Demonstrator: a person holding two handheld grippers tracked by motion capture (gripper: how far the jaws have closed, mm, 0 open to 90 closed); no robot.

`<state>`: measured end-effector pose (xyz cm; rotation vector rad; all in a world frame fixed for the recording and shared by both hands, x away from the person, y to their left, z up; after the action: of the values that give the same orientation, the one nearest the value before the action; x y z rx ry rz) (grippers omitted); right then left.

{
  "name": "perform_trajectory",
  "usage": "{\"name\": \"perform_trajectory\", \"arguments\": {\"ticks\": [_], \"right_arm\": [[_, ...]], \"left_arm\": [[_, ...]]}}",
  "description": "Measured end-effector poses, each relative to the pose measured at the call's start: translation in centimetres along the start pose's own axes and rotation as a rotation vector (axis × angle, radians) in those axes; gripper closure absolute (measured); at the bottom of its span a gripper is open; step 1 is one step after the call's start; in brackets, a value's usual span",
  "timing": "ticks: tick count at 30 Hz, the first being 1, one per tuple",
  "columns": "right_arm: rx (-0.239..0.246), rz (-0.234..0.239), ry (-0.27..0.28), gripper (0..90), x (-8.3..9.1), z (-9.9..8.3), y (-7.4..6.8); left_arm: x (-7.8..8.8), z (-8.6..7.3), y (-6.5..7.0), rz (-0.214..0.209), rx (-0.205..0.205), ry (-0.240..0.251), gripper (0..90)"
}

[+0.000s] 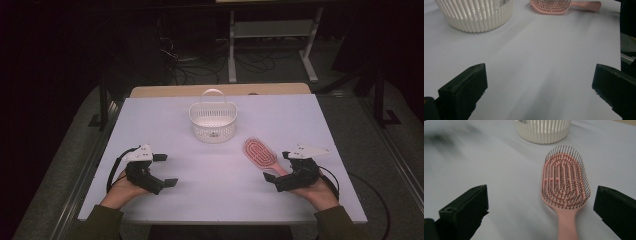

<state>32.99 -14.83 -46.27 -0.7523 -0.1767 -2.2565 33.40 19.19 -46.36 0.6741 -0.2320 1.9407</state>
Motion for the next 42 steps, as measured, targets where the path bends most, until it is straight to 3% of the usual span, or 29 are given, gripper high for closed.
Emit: {"name": "perform_trajectory", "arguments": {"ticks": [23,42], "right_arm": [[0.009,-0.002,-0.002,0.0,0.31,0.35,-0.31],[0.001,-0.043,-0.022,0.0,0.21,0.79,0.49]], "left_arm": [[-0.09,-0.07,0.12,0.004,-0.005,0.001,0.0],[-0.25,0.04,0.13,-0.004,-0.004,0.005,0.0]]}}
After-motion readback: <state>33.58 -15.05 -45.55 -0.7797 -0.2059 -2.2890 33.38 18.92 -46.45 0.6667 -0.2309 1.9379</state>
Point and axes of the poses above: each handheld gripper's, and its own axes: x roughly backward along the jaws, z roughly out of its top, y roughly to its right, the point moved 9 cm from there along -x, roughly forward along the jaws
